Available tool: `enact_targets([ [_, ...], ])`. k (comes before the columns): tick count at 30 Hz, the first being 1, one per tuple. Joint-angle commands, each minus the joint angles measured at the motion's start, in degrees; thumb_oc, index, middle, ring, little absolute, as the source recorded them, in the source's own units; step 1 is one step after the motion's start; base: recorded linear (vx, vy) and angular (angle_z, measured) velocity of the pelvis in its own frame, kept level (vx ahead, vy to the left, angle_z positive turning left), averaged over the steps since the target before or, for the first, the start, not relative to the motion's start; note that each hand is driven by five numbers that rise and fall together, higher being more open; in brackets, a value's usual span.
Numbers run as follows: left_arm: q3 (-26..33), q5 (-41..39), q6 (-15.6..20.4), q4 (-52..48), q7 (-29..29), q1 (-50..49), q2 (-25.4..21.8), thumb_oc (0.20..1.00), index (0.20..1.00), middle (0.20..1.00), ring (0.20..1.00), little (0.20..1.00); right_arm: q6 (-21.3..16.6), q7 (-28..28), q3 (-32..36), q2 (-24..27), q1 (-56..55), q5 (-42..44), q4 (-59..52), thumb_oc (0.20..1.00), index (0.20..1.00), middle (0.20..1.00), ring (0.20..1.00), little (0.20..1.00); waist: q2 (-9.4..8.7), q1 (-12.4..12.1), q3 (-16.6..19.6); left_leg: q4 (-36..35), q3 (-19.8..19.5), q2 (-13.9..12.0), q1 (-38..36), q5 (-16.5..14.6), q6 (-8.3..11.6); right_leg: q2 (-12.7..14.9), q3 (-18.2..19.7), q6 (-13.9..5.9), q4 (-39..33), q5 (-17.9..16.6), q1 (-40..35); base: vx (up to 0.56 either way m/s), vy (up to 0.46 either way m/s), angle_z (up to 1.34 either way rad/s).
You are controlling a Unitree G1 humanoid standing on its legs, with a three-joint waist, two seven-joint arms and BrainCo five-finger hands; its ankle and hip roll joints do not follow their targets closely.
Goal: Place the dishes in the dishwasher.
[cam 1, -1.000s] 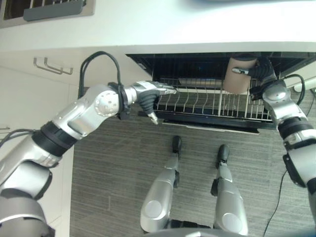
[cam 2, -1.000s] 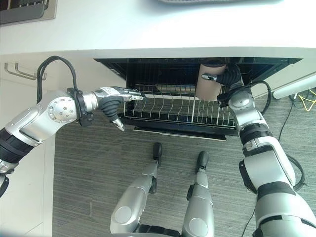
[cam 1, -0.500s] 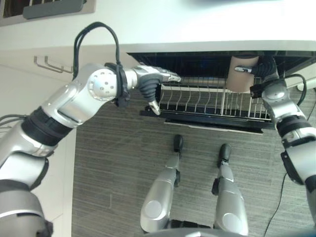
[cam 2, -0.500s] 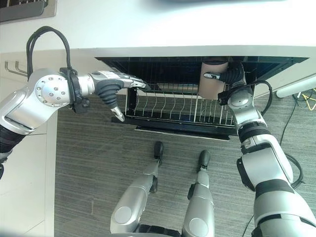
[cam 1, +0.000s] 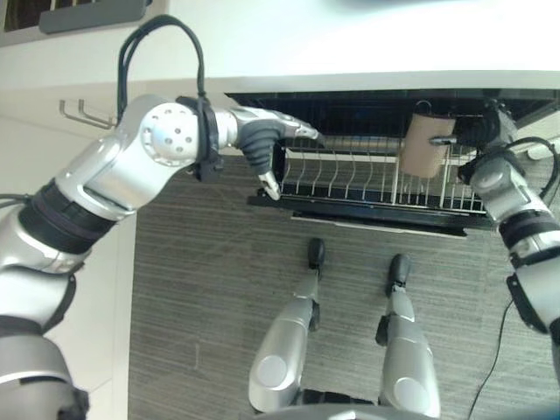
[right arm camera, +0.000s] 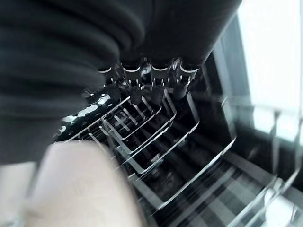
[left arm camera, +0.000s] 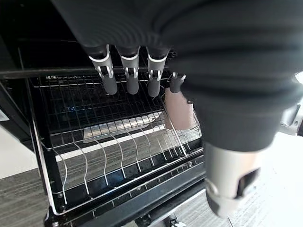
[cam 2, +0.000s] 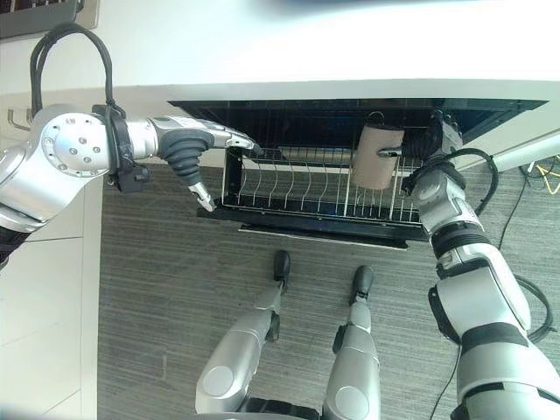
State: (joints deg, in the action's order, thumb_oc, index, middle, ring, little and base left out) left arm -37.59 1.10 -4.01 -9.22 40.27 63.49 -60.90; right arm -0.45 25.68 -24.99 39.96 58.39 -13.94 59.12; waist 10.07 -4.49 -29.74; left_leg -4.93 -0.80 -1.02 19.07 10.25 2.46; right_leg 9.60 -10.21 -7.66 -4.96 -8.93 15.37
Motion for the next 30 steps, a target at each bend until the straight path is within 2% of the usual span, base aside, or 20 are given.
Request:
enact_targets([
  [1, 4.8, -2.2, 0.4, -0.6, -0.1, 1.4, -1.4, 1.0, 1.0, 1.0, 1.0, 1.0, 4.5, 3.9, -2.6, 2.7, -2.2, -3.1, -1.3, 1.0, 1.0, 1.0, 1.0, 1.0, -0.19, -0.3, 2.0, -0.1, 4.5, -0.2, 3.3, 0.8, 1.68, 2.8, -0.9, -3.82, 0.7, -3.3, 2.6, 0.0, 0.0, 0.0],
  [4, 4.2, -2.2, 0.8, -0.2, -0.6, 1.9, -1.6, 1.0, 1.0, 1.0, 1.0, 1.0, 4.8, 5.1, -3.2, 2.0, -2.2, -0.6, 0.0, 1.0, 1.0, 1.0, 1.0, 1.0, -0.13, -0.4, 1.9, -0.1, 4.4, -0.1, 3.7, 1.0, 1.68, 2.9, -0.8, -3.89, 0.7, -3.4, 2.9, 0.0, 0.0, 0.0],
  [10, 3.2, -2.9, 1.9, 0.6, -1.5, 2.6, -2.2, 1.0, 1.0, 1.0, 1.0, 1.0, 3.0, 6.2, -3.6, 1.9, -1.9, 2.9, 1.1, 1.0, 1.0, 1.0, 1.0, 1.0, -0.06, -0.7, 1.7, -0.1, 4.3, 0.0, 4.0, 1.2, 1.77, 2.9, -0.9, -3.96, 0.6, -3.4, 2.9, 0.0, 0.0, 0.0],
  [13, 3.2, -2.8, 1.6, 0.3, -1.8, 2.3, -2.4, 1.0, 1.0, 1.0, 1.0, 1.0, 1.5, 6.7, -2.8, 1.8, -2.3, 9.5, 0.9, 1.0, 1.0, 1.0, 1.0, 1.0, -0.09, -0.8, 1.9, -0.1, 4.4, -0.1, 3.9, 1.2, 1.73, 2.9, -1.0, -3.9, 0.6, -3.4, 2.8, 0.0, 0.0, 0.0],
  [17, 4.3, -2.2, 0.8, 0.2, -3.0, 0.0, -2.5, 1.0, 1.0, 1.0, 1.0, 1.0, -3.1, 6.9, 4.0, -0.4, -6.1, 29.5, -1.4, 1.0, 1.0, 1.0, 1.0, 1.0, -0.13, -0.2, 2.3, -0.1, 4.9, -0.3, 3.1, 0.8, 1.56, 2.7, -1.0, -3.5, 0.8, -3.2, 2.3, 0.02, 0.046, 0.0],
  [20, 5.9, -1.1, 0.1, -0.3, -3.4, -2.2, -2.3, 1.0, 1.0, 1.0, 1.0, 1.0, -6.0, 5.6, 8.2, -1.7, -9.7, 33.5, -3.9, 1.0, 1.0, 1.0, 1.0, 1.0, -0.25, 0.3, 2.5, -0.1, 5.1, -0.4, 2.8, 0.4, 1.35, 2.6, -0.7, -3.32, 1.1, -2.8, 2.3, 0.02, 0.041, -0.01],
  [22, 9.2, 0.3, -1.1, -0.7, -4.6, -6.3, -2.1, 1.0, 1.0, 1.0, 1.0, 1.0, -10.6, 2.1, 13.6, -4.5, -16.8, 37.6, -11.4, 1.0, 1.0, 1.0, 1.0, 1.0, -0.6, 1.4, 2.9, -0.1, 5.6, -0.8, 2.1, -0.3, 0.99, 2.5, -0.3, -3.05, 1.8, -2.1, 2.4, 0.04, 0.057, -0.02],
  [23, 10.3, 0.5, -1.3, -0.6, -5.6, -8.1, -2.1, 1.0, 1.0, 1.0, 1.0, 1.0, -11.7, 1.3, 14.7, -5.5, -19.1, 39.0, -14.2, 1.0, 1.0, 1.0, 1.0, 1.0, -0.74, 1.7, 3.1, -0.1, 5.7, -0.8, 1.8, -0.5, 0.89, 2.4, -0.1, -2.98, 2.0, -2.0, 2.4, 0.03, 0.039, -0.02],
  [27, 15.4, 1.3, -1.9, -0.8, -10.5, -16.1, -1.7, 1.0, 1.0, 1.0, 1.0, 1.0, -13.8, -2.0, 16.9, -8.6, -28.2, 38.7, -26.0, 1.0, 1.0, 1.0, 1.0, 1.0, -1.36, 2.8, 3.7, -0.1, 6.0, -1.1, 1.0, -1.0, 0.57, 1.9, 0.7, -2.75, 2.2, -1.6, 2.1, 0.03, 0.03, -0.04],
  [28, 22.6, 2.2, -0.3, -0.7, -15.9, -27.4, -0.6, 1.0, 1.0, 1.0, 1.0, 1.0, -13.9, -5.1, 18.2, -11.0, -38.5, 35.7, -37.6, 1.0, 1.0, 1.0, 1.0, 1.0, -2.03, 4.1, 4.5, -0.1, 6.4, -1.4, 0.1, -1.5, 0.2, 1.5, 1.4, -2.58, 2.7, -1.1, 2.0, 0.03, 0.031, -0.03],
  [30, 24.7, 2.2, 0.5, -0.5, -17.6, -30.7, -0.1, 1.0, 1.0, 1.0, 1.0, 1.0, -13.9, -6.0, 18.3, -11.7, -40.9, 34.9, -40.0, 1.0, 1.0, 1.0, 1.0, 1.0, -2.21, 4.6, 4.8, -0.1, 6.6, -1.5, -0.2, -1.7, 0.14, 1.4, 1.6, -2.53, 2.8, -0.9, 1.9, 0.03, 0.023, -0.05],
])
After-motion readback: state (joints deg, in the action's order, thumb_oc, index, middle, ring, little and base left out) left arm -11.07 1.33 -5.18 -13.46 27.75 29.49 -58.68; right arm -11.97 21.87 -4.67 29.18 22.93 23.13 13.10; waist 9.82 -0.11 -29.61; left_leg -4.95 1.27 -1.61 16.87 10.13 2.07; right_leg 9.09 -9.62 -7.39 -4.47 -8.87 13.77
